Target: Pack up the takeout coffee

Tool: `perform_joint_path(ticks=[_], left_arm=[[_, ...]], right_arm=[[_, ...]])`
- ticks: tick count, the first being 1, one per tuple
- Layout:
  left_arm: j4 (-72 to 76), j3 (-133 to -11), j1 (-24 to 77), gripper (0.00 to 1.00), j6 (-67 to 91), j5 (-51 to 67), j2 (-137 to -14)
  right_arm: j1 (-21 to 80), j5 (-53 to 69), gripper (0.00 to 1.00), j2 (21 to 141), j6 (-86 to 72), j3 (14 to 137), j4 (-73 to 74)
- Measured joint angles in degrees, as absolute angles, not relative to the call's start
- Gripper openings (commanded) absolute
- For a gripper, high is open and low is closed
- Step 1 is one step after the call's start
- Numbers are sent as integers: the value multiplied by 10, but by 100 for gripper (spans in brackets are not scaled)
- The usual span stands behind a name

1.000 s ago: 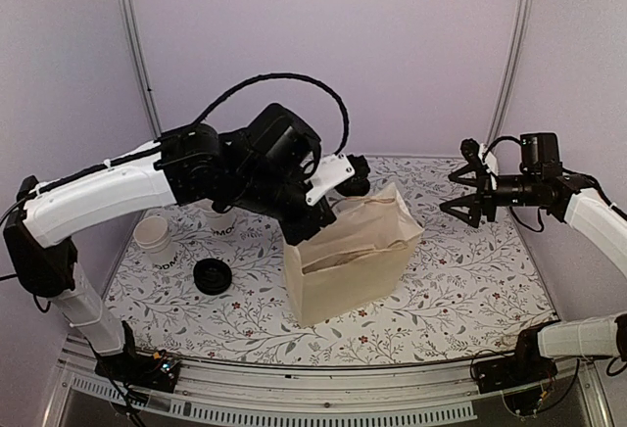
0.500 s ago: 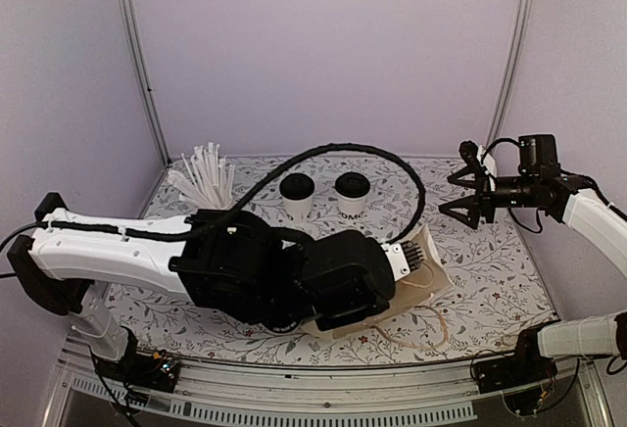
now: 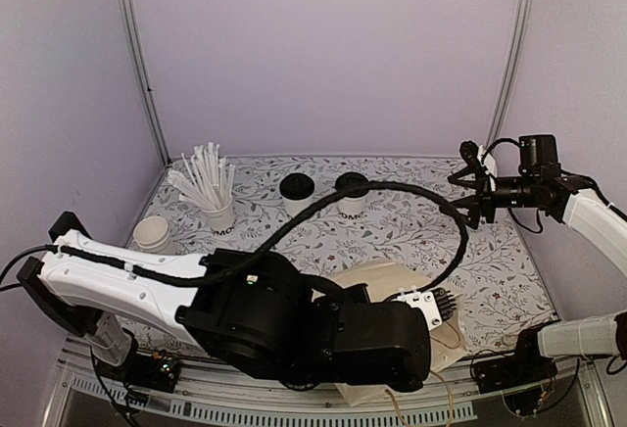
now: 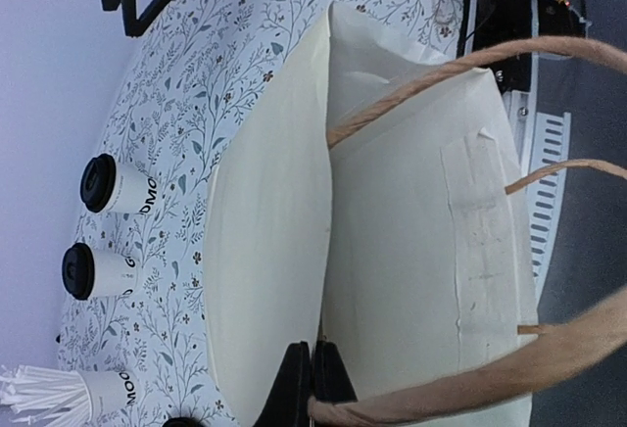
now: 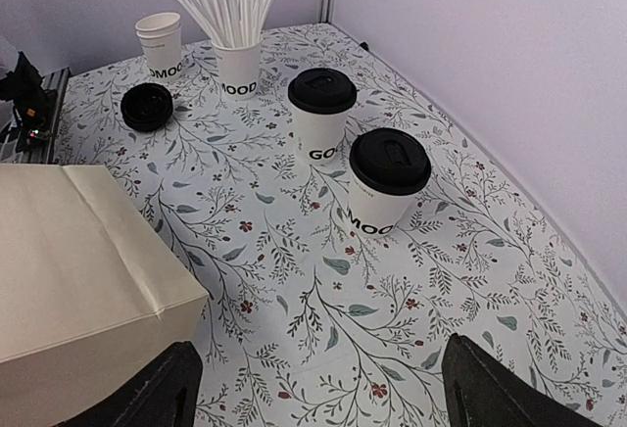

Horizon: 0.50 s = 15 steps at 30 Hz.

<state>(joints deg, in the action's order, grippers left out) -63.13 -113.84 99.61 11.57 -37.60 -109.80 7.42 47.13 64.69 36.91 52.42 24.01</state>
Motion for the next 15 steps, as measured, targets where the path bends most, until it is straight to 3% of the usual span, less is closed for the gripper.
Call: perform_joint_path(ticks=[9, 15], left_arm=[[-635, -1133, 987, 0, 130, -374, -1095], [-642, -1068, 912, 0, 151, -350, -1043]], right_arm=[[74, 489, 85, 653, 370, 527, 249], [77, 521, 83, 699, 364, 599, 277]])
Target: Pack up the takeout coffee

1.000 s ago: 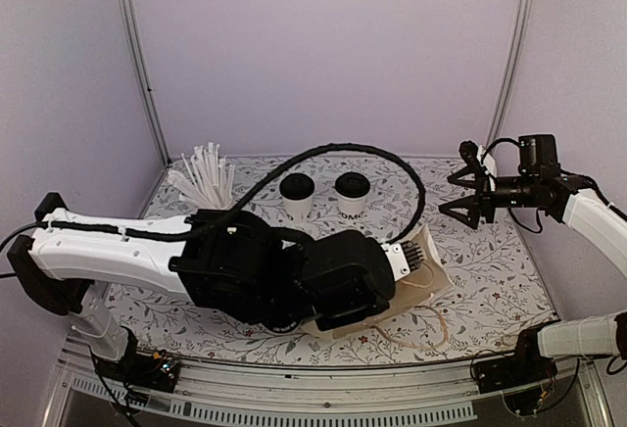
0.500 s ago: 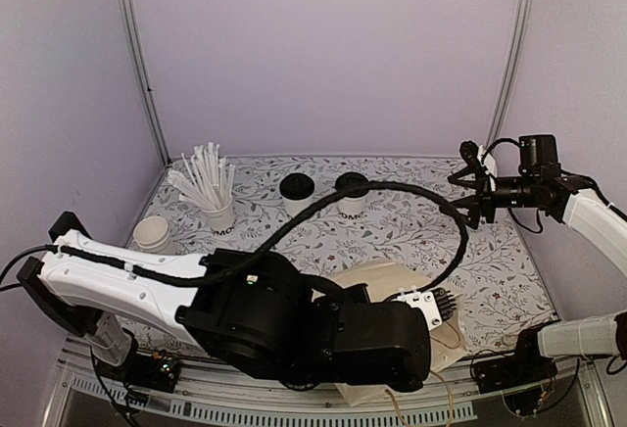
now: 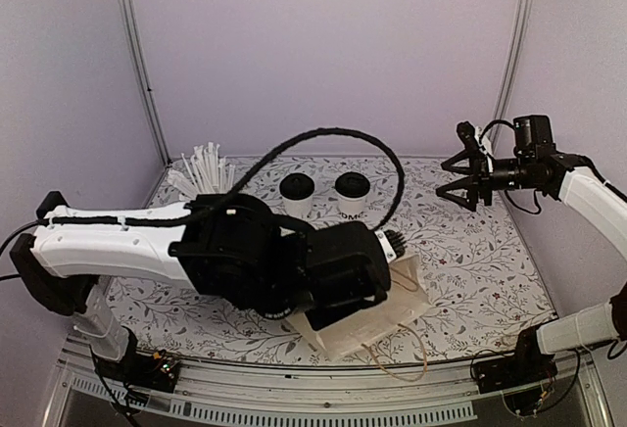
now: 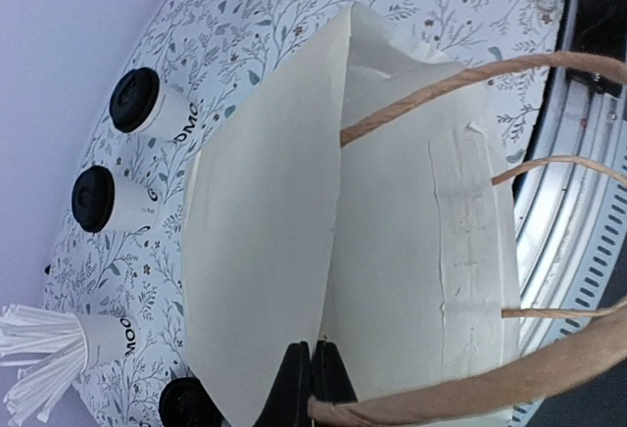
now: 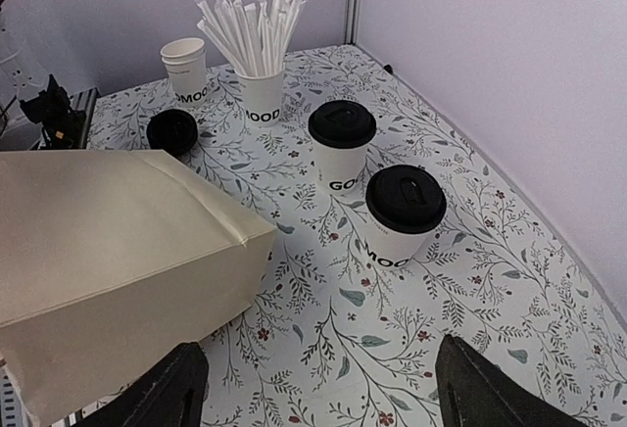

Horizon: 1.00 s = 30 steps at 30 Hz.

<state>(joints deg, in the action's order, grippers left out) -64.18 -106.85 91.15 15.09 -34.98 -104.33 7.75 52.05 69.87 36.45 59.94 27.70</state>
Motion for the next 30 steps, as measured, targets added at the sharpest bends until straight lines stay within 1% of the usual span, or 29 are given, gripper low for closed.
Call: perform_joint_path(ticks=[4, 7, 12, 16, 21, 25, 30], left_arm=[[-639, -1010, 843, 0, 160, -316, -961], [-625, -975, 768, 0, 163, -272, -892], [-589, -934, 660, 0, 162, -156, -796], [-551, -885, 592, 0, 159, -65, -744], [-526, -816, 529, 0, 157, 31, -706], [-517, -775, 500, 0, 155, 87, -689], [-499, -746, 462, 0, 148, 127, -664]], right_arm=[[115, 491, 85, 769, 350, 685, 296], [161, 448, 85, 824, 340, 740, 313], [228, 364, 87, 928, 315, 845, 347], [253, 305, 88, 1024, 291, 959, 378], [259, 270, 90, 1157, 269, 1110, 418], [263, 255, 98, 1255, 265, 1212, 462], [276, 233, 99, 1309, 269, 1246, 500]])
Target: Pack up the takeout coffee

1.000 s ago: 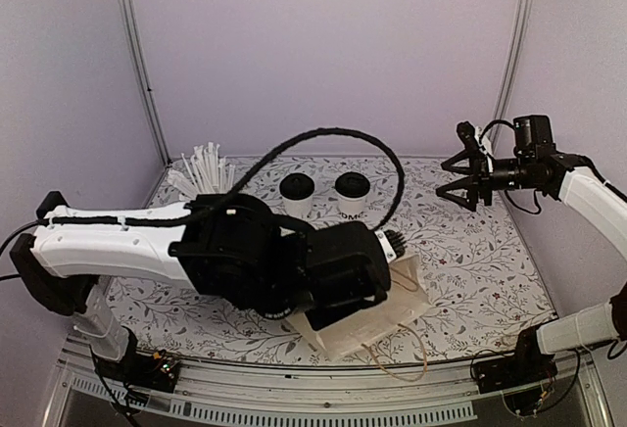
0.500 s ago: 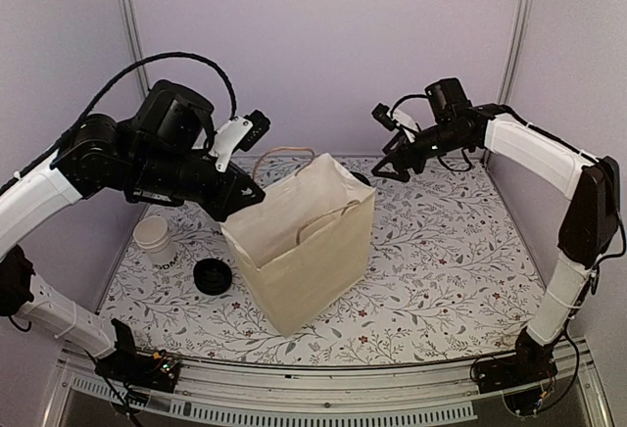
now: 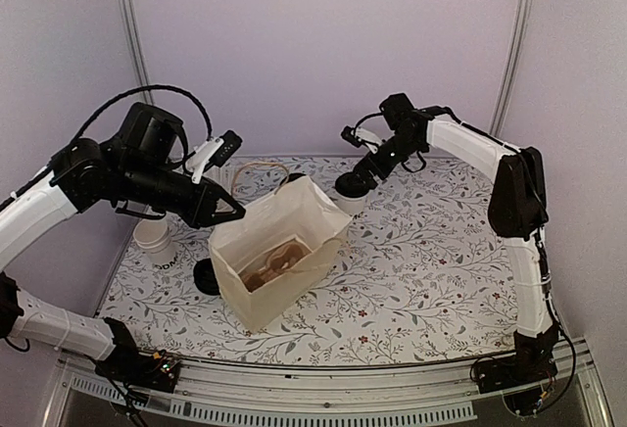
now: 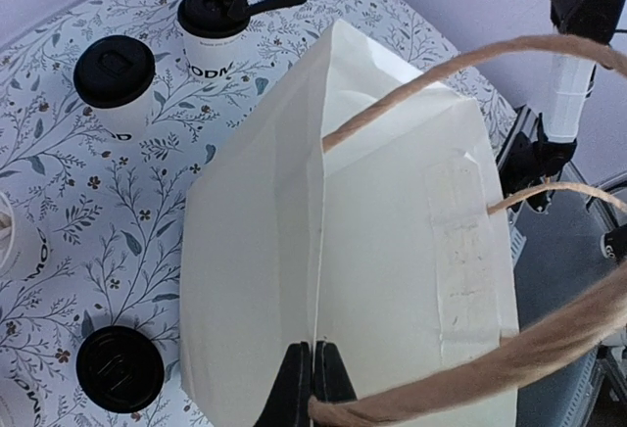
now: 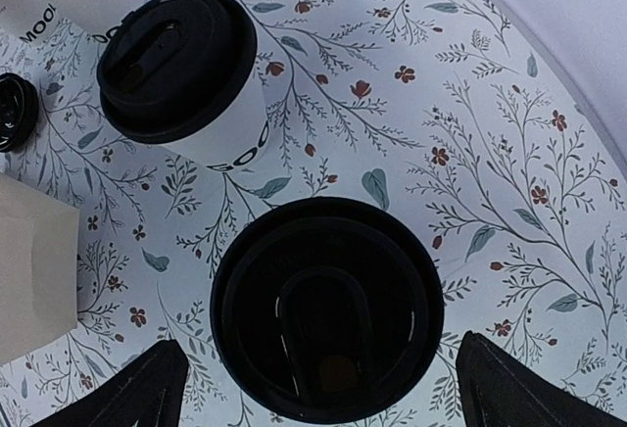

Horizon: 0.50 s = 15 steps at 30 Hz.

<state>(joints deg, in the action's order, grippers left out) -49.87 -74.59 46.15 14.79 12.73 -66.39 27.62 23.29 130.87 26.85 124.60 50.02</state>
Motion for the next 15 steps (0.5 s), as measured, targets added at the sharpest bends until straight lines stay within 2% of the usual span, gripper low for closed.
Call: perform_joint_path(ticks=[6, 15], left_arm=[[-486, -725, 430, 0, 140, 161, -655], [-469, -715, 422, 0, 135, 186, -656]], right_arm=[[297, 199, 97, 1334, 269, 1267, 522], [299, 182, 82, 1349, 268, 1283, 523]])
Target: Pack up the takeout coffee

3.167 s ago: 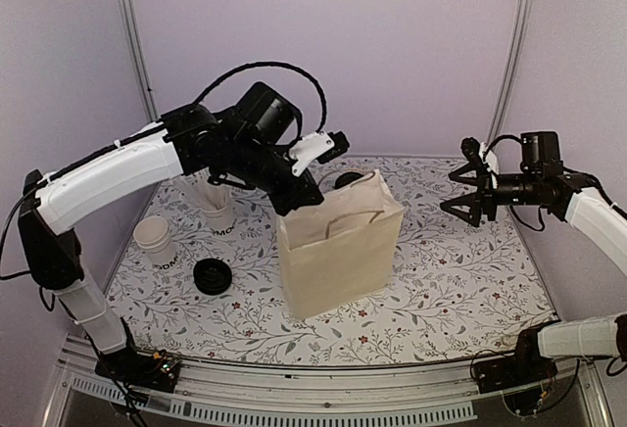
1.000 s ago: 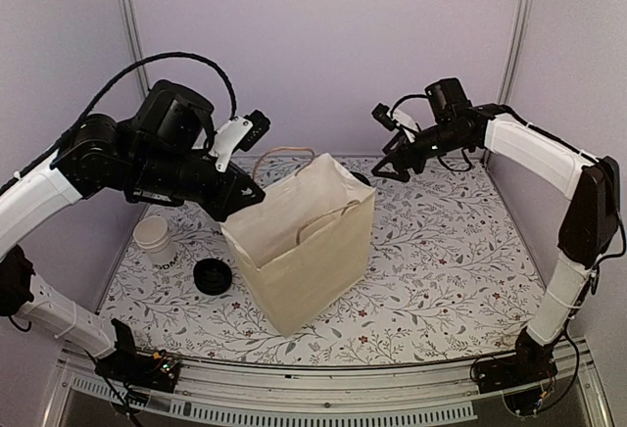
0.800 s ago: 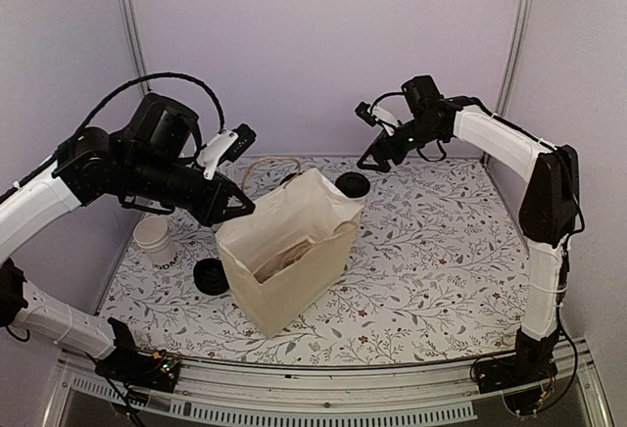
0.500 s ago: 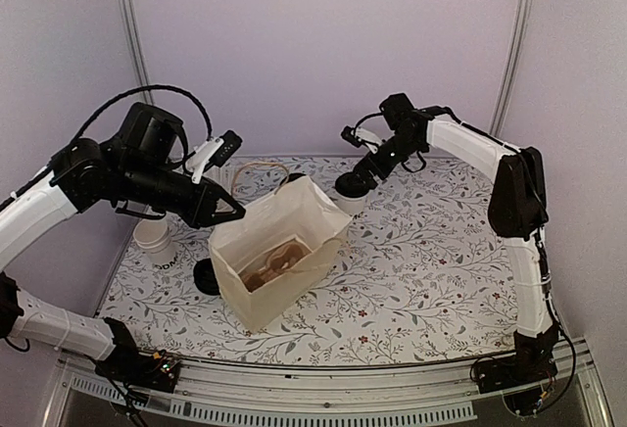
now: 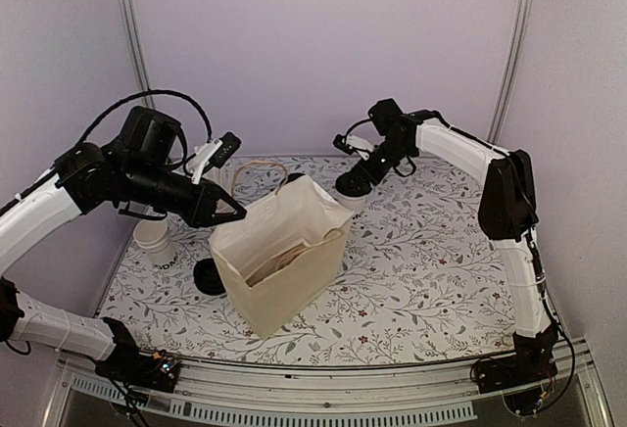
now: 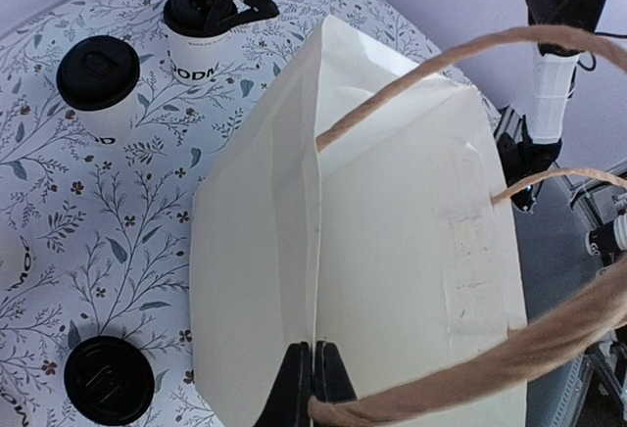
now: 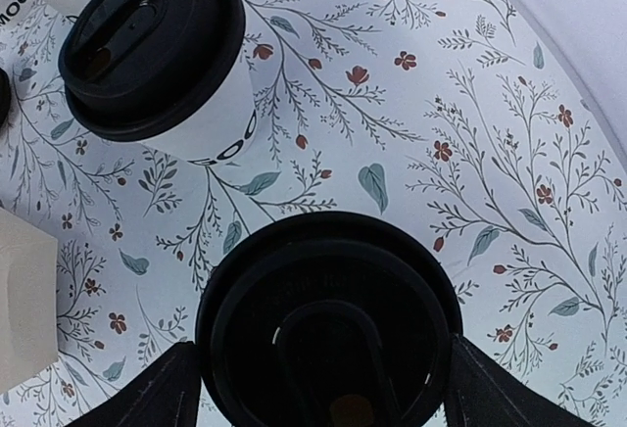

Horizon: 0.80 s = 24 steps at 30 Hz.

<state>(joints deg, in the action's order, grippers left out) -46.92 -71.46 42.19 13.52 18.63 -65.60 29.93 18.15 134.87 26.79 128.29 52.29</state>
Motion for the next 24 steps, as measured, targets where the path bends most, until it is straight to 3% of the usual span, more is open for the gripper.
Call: perform_joint_path(ticks=[7, 13, 18, 24], left_arm=[[-454, -704, 421, 0, 135, 197, -656], [-444, -703, 421, 0, 135, 206, -656], [-429, -703, 420, 0, 133, 221, -662], [-390, -697, 418, 0, 130, 257, -684]], right_arm=[[299, 181, 64, 1354, 264, 1295, 523], [299, 177, 61, 1351, 261, 1289, 520], [293, 171, 61, 1293, 262, 1203, 512], [260, 179, 61, 1128, 269, 1016, 518]])
